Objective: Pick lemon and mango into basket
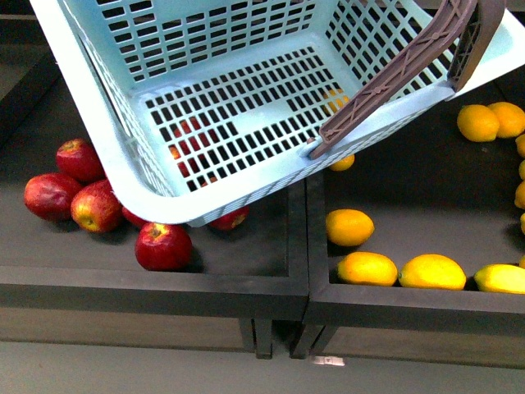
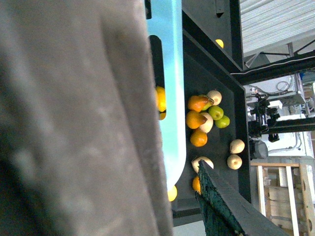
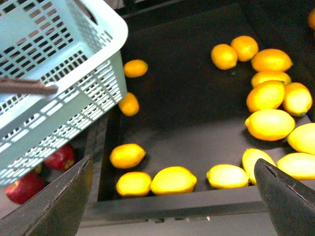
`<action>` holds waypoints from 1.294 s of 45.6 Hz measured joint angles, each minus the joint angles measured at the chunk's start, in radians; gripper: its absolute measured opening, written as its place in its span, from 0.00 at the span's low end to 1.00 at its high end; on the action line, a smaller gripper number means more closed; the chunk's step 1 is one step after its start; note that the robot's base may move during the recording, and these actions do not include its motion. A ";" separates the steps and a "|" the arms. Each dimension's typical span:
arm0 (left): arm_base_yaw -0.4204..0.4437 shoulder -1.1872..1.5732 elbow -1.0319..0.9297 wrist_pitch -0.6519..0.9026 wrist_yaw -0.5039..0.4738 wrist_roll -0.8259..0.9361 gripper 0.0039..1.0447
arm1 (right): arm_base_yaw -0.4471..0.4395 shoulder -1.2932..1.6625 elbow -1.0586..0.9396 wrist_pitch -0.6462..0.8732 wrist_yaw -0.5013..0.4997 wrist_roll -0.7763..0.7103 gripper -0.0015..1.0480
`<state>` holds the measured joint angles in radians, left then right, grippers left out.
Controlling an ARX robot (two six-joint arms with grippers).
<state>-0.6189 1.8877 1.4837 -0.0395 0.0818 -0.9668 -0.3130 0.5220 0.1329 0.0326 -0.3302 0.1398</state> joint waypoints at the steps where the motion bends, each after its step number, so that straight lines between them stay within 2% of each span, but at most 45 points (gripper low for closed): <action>1: 0.000 0.000 0.000 0.000 0.000 0.000 0.28 | -0.018 0.046 0.010 0.035 -0.009 0.004 0.92; 6: 0.000 0.000 0.000 0.000 0.001 0.001 0.28 | -0.085 0.243 0.064 0.179 -0.037 0.027 0.92; 12: 0.000 0.000 0.000 0.000 0.008 0.001 0.28 | -0.148 0.613 0.199 0.402 -0.006 0.050 0.92; 16: 0.000 0.000 0.000 0.000 0.005 0.001 0.28 | -0.154 0.871 0.309 0.507 0.032 0.058 0.92; 21: 0.000 0.000 0.000 0.000 0.002 0.001 0.28 | -0.145 1.180 0.467 0.569 0.080 0.074 0.92; 27: 0.000 0.000 0.000 0.000 0.001 0.001 0.28 | -0.126 1.477 0.686 0.541 0.166 0.063 0.92; 46: 0.000 0.000 0.000 0.000 -0.001 0.002 0.28 | -0.077 1.989 1.314 0.294 0.224 0.017 0.92; 59: 0.000 0.000 0.000 0.000 0.001 0.002 0.28 | -0.069 2.120 1.526 0.194 0.246 0.017 0.92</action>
<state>-0.6189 1.8877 1.4834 -0.0395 0.0830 -0.9653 -0.3820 2.6423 1.6592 0.2264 -0.0845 0.1570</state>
